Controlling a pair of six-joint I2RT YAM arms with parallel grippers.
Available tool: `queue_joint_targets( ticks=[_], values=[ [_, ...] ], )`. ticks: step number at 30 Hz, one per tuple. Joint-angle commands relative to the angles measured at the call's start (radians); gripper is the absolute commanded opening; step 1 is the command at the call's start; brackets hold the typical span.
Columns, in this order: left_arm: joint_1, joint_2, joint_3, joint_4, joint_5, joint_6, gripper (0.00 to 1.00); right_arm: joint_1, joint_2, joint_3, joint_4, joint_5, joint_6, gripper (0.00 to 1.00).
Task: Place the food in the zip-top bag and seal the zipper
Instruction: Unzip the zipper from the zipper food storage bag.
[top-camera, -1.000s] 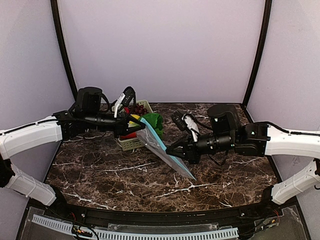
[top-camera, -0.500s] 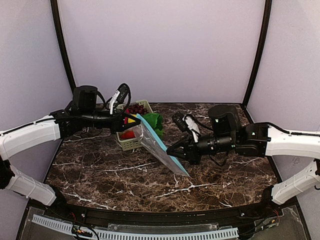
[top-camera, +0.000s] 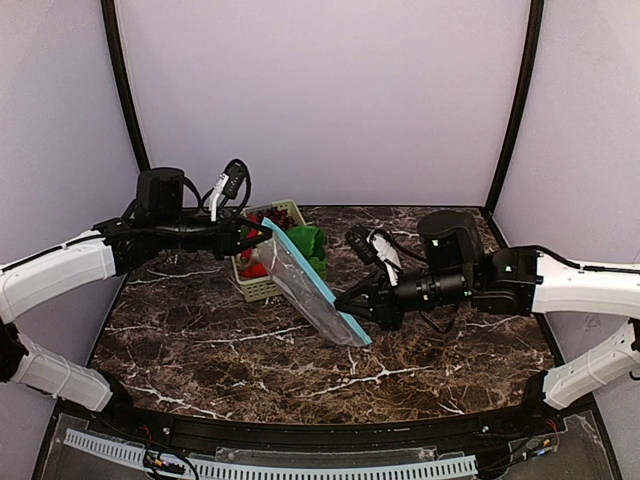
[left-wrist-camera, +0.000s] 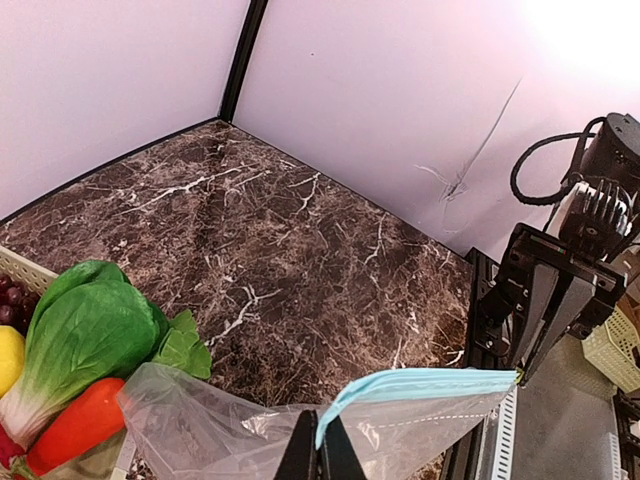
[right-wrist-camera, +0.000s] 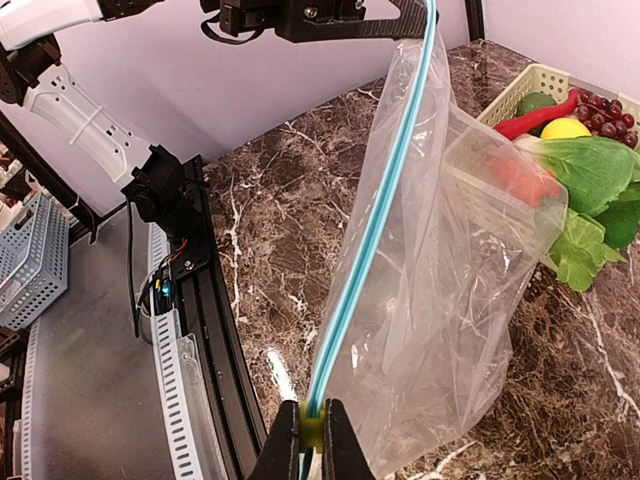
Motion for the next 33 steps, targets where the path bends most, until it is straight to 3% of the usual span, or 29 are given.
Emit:
queue_joint_targets(
  ticks=[1,33],
  values=[
    [0.047,-0.046,-0.009,0.049,-0.09,-0.004,0.01,0.009,-0.022,-0.026,-0.06,-0.038,0.014,0.0],
    [0.129,-0.063,-0.017,0.067,-0.085,-0.033,0.01,0.009,-0.035,-0.049,-0.055,-0.035,0.029,0.0]
  ],
)
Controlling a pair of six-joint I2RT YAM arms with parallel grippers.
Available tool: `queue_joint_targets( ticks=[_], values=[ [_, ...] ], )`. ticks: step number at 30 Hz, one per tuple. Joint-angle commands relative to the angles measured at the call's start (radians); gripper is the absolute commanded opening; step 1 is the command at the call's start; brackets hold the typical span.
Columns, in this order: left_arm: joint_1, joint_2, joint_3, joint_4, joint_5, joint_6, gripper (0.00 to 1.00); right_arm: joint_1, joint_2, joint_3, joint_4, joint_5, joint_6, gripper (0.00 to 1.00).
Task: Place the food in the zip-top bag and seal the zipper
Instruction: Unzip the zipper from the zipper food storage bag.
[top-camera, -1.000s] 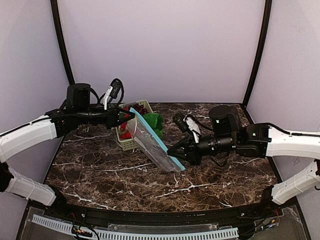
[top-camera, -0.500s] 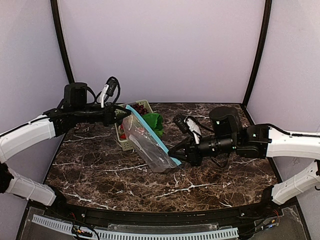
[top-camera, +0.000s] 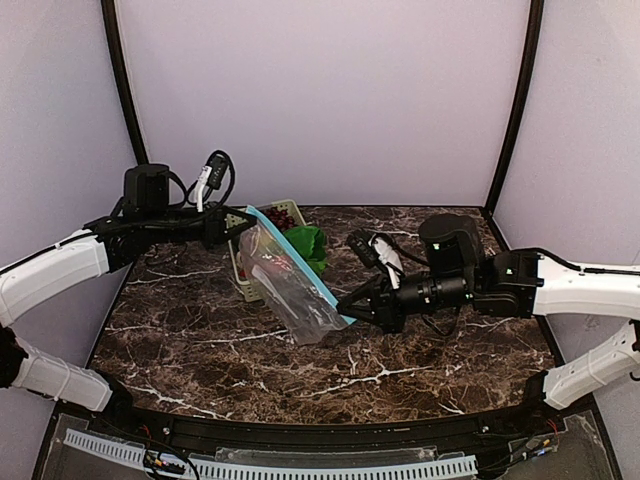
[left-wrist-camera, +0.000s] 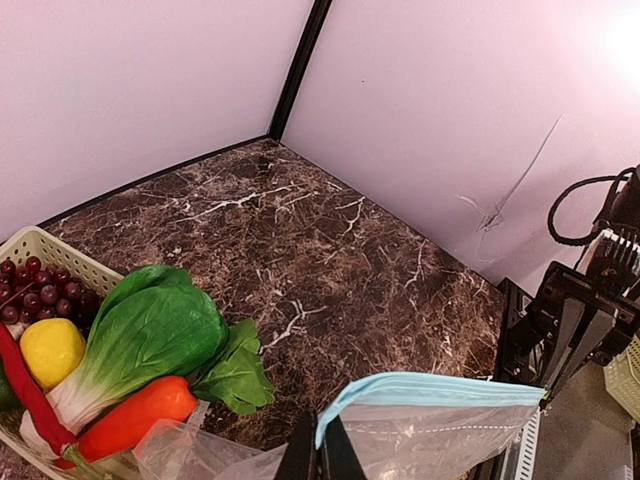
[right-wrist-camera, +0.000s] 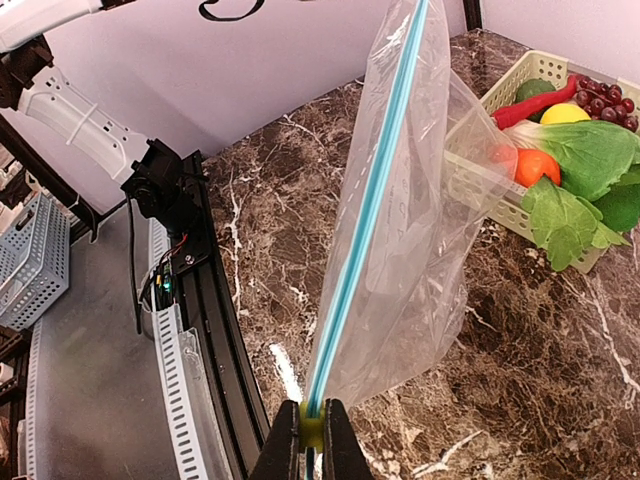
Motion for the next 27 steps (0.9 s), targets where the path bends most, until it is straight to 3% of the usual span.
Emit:
queue_joint_targets(
  ticks=[1,13,15,19,21,24,27],
  values=[
    [0.035,-0.033,-0.01,0.058,-0.058,-0.014,0.01,0.009,-0.026,-0.028,-0.054,-0.034,0.01,0.0],
    [0.042,-0.022,-0.013,0.078,-0.019,-0.023,0.01,0.009,-0.03,-0.036,-0.047,-0.027,0.018,0.0],
    [0.042,-0.009,-0.008,0.085,0.026,-0.02,0.01,0.009,-0.034,-0.031,-0.048,-0.008,0.028,0.06],
    [0.032,0.026,0.009,0.091,0.151,-0.007,0.01,0.008,-0.073,-0.018,-0.049,0.052,0.047,0.39],
    [0.013,0.036,0.015,0.094,0.227,0.015,0.01,0.008,-0.093,-0.014,-0.055,0.091,0.057,0.5],
    [-0.035,0.034,0.024,0.07,0.308,0.061,0.01,0.006,-0.118,-0.008,-0.076,0.144,0.081,0.59],
    [-0.132,0.031,0.054,-0.059,0.295,0.187,0.01,0.002,-0.125,0.011,-0.112,0.18,0.099,0.62]
  ],
)
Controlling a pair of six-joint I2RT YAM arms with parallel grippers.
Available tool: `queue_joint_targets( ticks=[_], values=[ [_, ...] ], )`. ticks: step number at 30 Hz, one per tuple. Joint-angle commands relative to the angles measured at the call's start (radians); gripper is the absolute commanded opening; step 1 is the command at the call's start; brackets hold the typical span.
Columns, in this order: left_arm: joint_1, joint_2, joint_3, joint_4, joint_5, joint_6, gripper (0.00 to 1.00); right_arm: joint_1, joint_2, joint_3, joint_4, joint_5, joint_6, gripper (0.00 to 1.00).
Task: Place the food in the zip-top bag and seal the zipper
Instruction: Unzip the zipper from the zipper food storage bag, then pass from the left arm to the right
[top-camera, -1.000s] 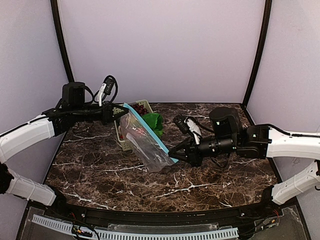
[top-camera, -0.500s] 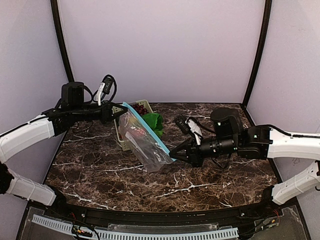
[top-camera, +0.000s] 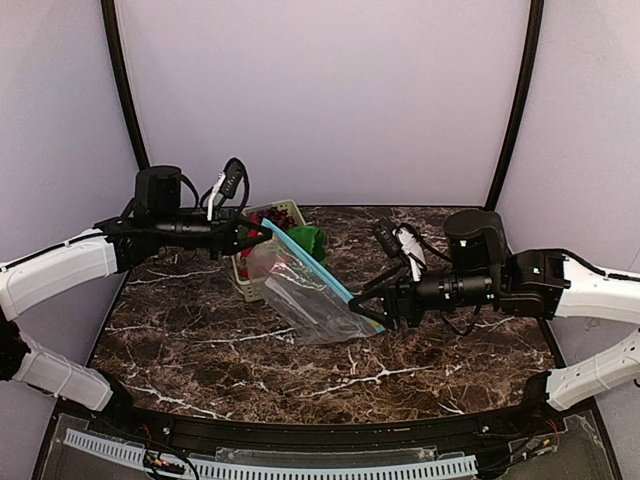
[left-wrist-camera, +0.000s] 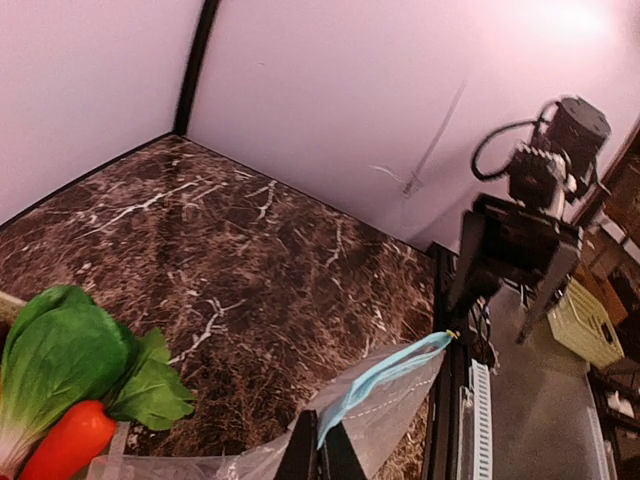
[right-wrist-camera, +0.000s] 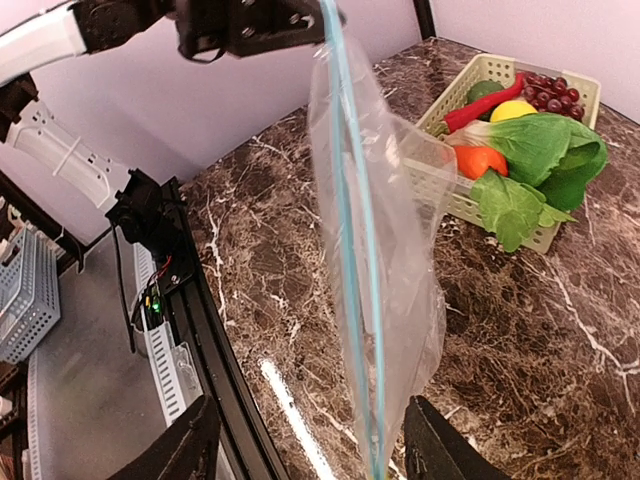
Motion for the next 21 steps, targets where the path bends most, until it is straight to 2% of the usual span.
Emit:
queue_joint_targets(
  ticks=[1,8,21],
  values=[
    [-0.13,-0.01,0.066,-0.158,0.067,0.172,0.01,0.002,-0.014,0.036,-0.055,0.09,0.042,0.62],
    [-0.177,0.023,0.082,-0.196,0.065,0.21,0.01,0.003,0.013,0.104,-0.131,0.134,0.046,0.61],
    [-0.177,0.026,0.082,-0.204,0.031,0.215,0.01,0.063,0.104,0.139,-0.096,0.119,0.068,0.52]
  ],
)
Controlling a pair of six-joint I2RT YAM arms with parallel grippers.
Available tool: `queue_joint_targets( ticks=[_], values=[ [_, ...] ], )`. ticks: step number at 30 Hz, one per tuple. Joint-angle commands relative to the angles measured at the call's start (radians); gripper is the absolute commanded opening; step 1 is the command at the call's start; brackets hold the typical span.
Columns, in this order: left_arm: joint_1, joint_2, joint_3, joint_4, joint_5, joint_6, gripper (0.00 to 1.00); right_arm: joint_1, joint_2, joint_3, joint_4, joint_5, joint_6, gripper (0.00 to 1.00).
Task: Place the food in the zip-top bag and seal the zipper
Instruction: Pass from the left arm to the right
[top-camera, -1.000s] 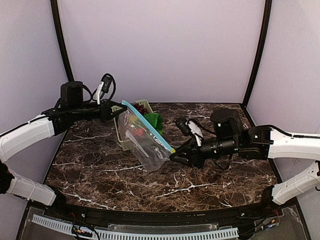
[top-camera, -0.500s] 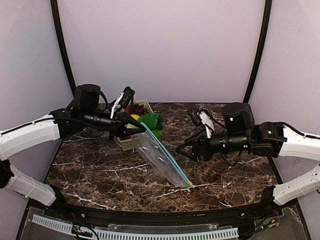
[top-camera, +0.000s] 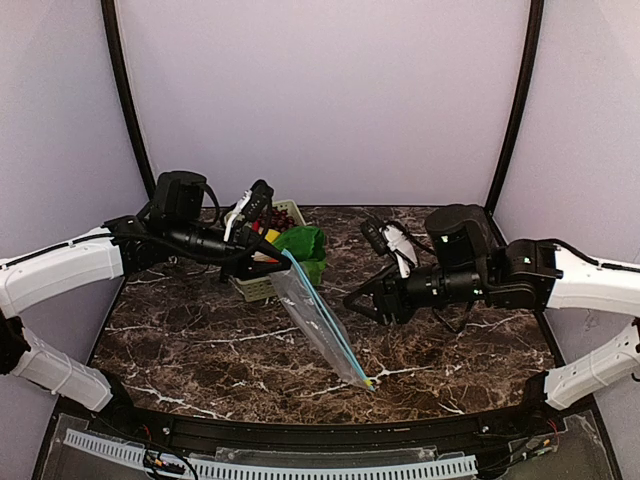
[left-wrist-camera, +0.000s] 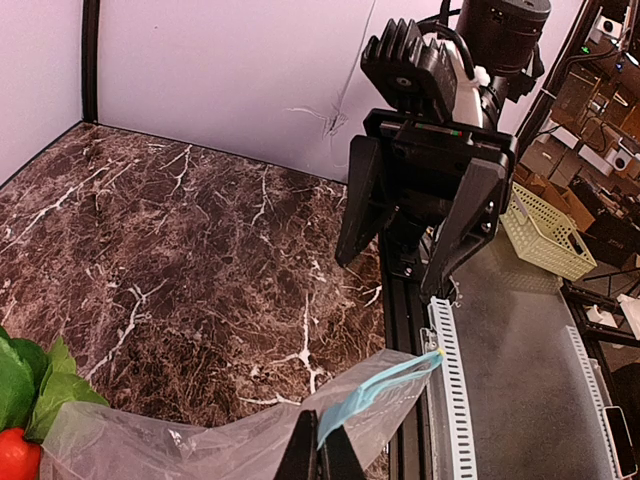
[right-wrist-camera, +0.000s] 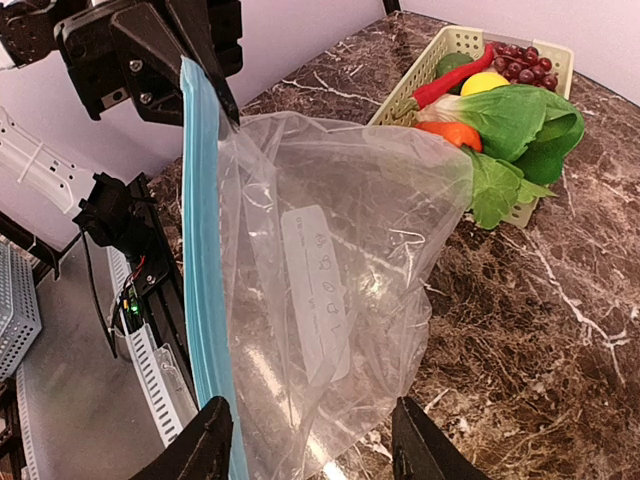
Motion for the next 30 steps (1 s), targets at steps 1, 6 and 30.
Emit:
queue_joint_targets(
  ticks=[1,6,30],
  values=[
    [0.001,0.002,0.022,-0.028,-0.008,0.02,0.01,0.042,0.054,0.044,0.029,0.015,0.024,0.51],
    [0.001,-0.005,0.022,-0.033,-0.027,0.026,0.01,0.082,0.09,0.065,0.057,0.026,0.03,0.5],
    [0.001,-0.022,0.019,-0.031,-0.056,0.026,0.01,0.114,0.196,0.114,0.029,0.099,0.049,0.17]
  ],
)
